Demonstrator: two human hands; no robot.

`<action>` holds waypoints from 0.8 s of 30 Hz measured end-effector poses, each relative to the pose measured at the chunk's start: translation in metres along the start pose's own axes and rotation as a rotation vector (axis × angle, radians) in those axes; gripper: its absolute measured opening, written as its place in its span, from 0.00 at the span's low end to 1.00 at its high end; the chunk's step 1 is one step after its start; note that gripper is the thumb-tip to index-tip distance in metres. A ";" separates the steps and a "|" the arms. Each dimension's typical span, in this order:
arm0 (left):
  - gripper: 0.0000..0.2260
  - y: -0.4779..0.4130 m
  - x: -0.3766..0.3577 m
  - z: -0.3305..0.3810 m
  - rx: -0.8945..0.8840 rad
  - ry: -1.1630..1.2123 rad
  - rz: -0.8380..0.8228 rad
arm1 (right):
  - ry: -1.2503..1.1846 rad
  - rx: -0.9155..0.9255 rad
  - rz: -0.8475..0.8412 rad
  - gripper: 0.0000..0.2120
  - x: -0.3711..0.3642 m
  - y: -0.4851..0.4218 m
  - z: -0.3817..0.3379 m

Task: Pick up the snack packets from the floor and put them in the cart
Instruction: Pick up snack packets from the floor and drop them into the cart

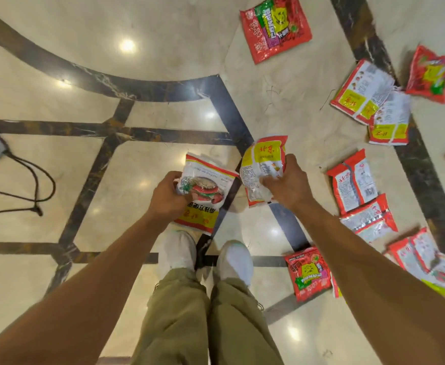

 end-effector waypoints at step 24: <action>0.18 0.612 0.173 0.471 -0.576 0.121 -0.343 | -0.932 -0.035 0.674 0.30 0.550 0.623 -0.066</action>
Point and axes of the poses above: each hand's wrist, its own y-axis away from the middle knuckle, its own x-axis out of the back of the hand, z = x × y, the point moved 4 cm from there along -y, towards the middle knuckle, and after that the axes turned 6 degrees about z, right-handed, at the moved point
